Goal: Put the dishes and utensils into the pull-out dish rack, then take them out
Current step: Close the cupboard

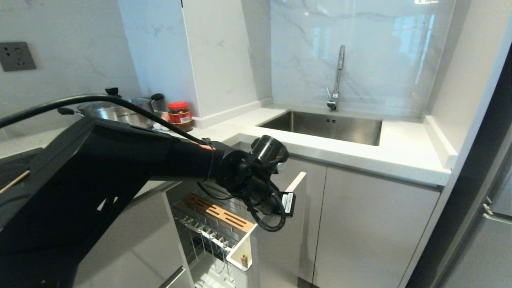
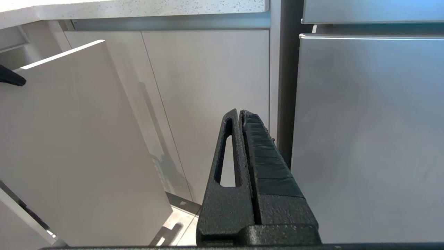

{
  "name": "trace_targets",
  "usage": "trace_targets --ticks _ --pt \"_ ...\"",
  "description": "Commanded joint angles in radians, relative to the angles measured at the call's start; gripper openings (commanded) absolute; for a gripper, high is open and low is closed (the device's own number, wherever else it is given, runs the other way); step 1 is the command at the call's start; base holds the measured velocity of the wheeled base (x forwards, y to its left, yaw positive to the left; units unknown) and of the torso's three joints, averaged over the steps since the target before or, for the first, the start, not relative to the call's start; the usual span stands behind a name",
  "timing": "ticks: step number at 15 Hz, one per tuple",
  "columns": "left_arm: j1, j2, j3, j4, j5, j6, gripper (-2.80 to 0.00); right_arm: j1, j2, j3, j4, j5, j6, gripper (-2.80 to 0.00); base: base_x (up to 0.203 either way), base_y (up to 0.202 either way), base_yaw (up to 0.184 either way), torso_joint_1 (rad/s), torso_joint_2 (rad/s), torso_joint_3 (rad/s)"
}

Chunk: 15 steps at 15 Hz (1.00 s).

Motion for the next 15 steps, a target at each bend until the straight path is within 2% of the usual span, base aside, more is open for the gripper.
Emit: trace_targets --ticks 1,5,7,9,15 --pt "0.002 -0.004 -0.002 0.003 0.051 0.002 -2.80 0.000 -0.003 0.000 0.000 -0.001 0.001 -2.80 0.000 0.000 0.000 0.000 0.00 0.000" --pt "0.019 0.006 -0.004 -0.001 0.178 0.049 -2.80 0.000 -0.003 0.000 0.000 -0.001 0.001 -2.80 0.000 0.000 0.000 0.000 0.00 0.000" --pt "0.052 0.014 -0.006 -0.004 0.277 0.082 -2.80 0.000 -0.003 0.000 0.000 -0.001 0.001 -2.80 0.000 0.000 0.000 0.000 0.00 0.000" --pt "0.087 0.015 -0.005 -0.006 0.341 0.116 -2.80 0.000 -0.003 0.000 0.000 -0.001 0.001 -2.80 0.000 0.000 0.000 0.000 0.00 0.000" --pt "0.204 0.021 -0.011 -0.022 0.461 0.210 -2.80 0.000 -0.003 0.000 0.000 -0.001 0.001 -2.80 0.000 0.000 0.000 0.000 0.00 0.000"
